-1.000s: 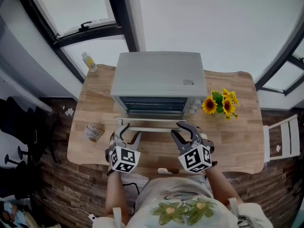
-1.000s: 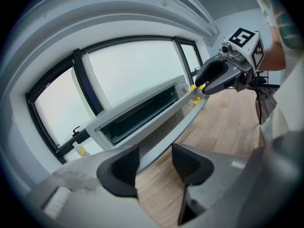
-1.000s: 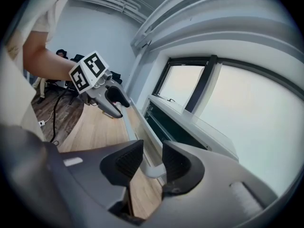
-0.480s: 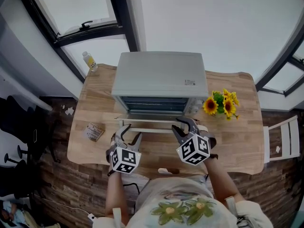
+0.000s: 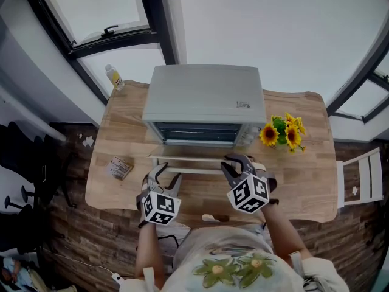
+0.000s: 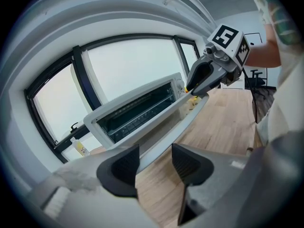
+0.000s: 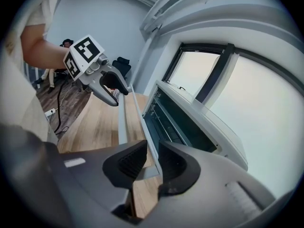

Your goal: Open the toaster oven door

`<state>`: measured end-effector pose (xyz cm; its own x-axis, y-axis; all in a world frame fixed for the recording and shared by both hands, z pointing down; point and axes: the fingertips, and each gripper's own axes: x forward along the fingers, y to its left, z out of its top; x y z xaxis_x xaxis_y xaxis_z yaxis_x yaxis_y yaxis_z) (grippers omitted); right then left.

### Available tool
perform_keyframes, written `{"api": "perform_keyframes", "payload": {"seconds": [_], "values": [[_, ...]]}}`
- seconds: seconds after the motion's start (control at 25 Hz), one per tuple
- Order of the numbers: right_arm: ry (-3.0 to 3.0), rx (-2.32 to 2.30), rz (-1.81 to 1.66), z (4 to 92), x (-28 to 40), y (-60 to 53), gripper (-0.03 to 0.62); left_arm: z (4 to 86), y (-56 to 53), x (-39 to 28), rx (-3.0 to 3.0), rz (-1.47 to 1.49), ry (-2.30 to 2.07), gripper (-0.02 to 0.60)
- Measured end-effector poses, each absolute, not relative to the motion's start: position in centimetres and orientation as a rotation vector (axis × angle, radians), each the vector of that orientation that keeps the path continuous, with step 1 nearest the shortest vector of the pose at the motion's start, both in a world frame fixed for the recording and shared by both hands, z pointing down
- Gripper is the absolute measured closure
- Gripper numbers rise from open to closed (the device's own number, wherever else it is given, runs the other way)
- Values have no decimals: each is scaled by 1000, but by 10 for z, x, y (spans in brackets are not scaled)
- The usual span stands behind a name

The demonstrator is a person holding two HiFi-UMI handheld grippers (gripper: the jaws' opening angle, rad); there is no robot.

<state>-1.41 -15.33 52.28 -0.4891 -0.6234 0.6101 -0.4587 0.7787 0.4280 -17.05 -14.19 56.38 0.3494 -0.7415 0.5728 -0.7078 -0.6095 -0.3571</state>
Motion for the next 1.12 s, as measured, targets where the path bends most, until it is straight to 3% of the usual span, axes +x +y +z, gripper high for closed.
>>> {"api": "perform_keyframes", "payload": {"seconds": [1.12], "values": [[-2185, 718, -243, 541, -16, -128, 523, 586, -122, -171, -2551, -1190, 1342, 359]]}}
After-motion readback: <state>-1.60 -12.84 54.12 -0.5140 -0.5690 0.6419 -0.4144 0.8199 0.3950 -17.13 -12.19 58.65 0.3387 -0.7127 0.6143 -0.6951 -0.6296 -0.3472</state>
